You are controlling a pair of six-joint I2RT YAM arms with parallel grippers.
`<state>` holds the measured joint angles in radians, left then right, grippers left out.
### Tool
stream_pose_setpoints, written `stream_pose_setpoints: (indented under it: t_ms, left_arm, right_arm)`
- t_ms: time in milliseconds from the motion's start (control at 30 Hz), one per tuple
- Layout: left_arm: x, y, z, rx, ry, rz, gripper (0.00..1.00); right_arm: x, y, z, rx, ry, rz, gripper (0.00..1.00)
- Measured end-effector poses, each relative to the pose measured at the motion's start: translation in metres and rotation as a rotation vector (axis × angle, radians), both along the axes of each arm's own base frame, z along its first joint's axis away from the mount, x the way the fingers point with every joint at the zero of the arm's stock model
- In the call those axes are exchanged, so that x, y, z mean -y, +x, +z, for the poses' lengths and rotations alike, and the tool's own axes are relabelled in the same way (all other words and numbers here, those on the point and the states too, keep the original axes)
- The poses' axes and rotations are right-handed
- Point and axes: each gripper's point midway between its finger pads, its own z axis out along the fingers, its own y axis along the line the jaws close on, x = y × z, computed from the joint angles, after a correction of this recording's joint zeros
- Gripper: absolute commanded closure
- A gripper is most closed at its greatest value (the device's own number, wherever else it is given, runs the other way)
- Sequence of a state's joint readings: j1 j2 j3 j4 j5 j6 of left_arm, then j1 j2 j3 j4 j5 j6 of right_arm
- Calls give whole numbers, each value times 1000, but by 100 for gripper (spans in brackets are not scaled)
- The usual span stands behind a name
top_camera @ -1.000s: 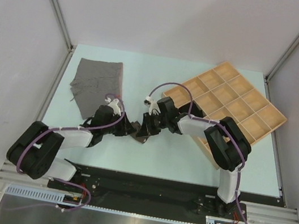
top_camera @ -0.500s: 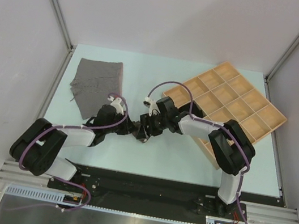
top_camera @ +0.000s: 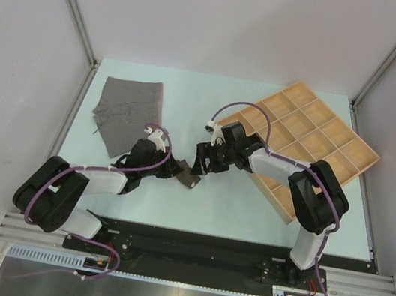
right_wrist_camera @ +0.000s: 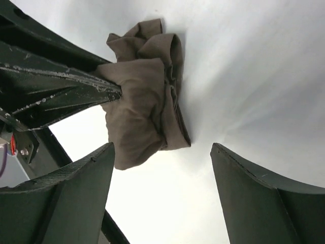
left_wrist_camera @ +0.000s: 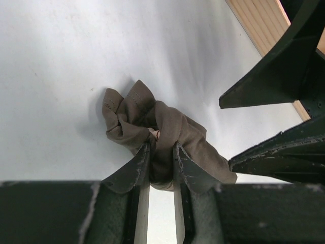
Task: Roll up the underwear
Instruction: Roll the underwear to the center of the board, then pick up the underwear from the center of the board.
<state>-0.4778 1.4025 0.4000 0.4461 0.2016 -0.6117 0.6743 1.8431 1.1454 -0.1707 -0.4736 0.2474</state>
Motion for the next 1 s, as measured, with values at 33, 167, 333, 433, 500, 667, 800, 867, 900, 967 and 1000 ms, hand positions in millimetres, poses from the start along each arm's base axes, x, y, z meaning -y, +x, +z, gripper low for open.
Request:
stream_pose_setpoints:
  t_ms: [33,167,333,433,500,667,800,867,900,967,1000]
  left_arm:
    - [0,0,0,2,2,-1,77]
    - [0,0,0,4,7,2,77]
    - [-1,0,0,3,11,5,77]
    - [-1,-1,0,4,14,2,77]
    - [-1,-1,0,5,18,1,77]
    - [-2,-2,0,3,23,4,77]
    - [-2,-1,0,3,24,5,77]
    - [-1,-2,0,3,24,5,78]
    - [-1,-2,0,3,25,5,77]
    - [-2,-1,0,2,28,8,77]
    - [-2,-1,0,2,31,10,77]
  right_arm:
    - [0,2,0,-5,10,-5,19]
    - [-6,4,-10,-44,49,0,20]
    - [-15,2,-15,-96,113,17,20]
    - [-18,0,-15,-99,129,23,22]
    - [-20,-1,-16,-104,134,27,25]
    - [-28,-5,-17,-109,156,53,33]
    - [-32,-10,-21,-121,158,65,45]
    - [-33,-10,-22,-125,159,67,50]
    - [-33,-10,-22,-127,159,68,58]
    - [-34,-11,-23,-134,160,68,65]
    - [-34,-10,-22,-135,160,68,74]
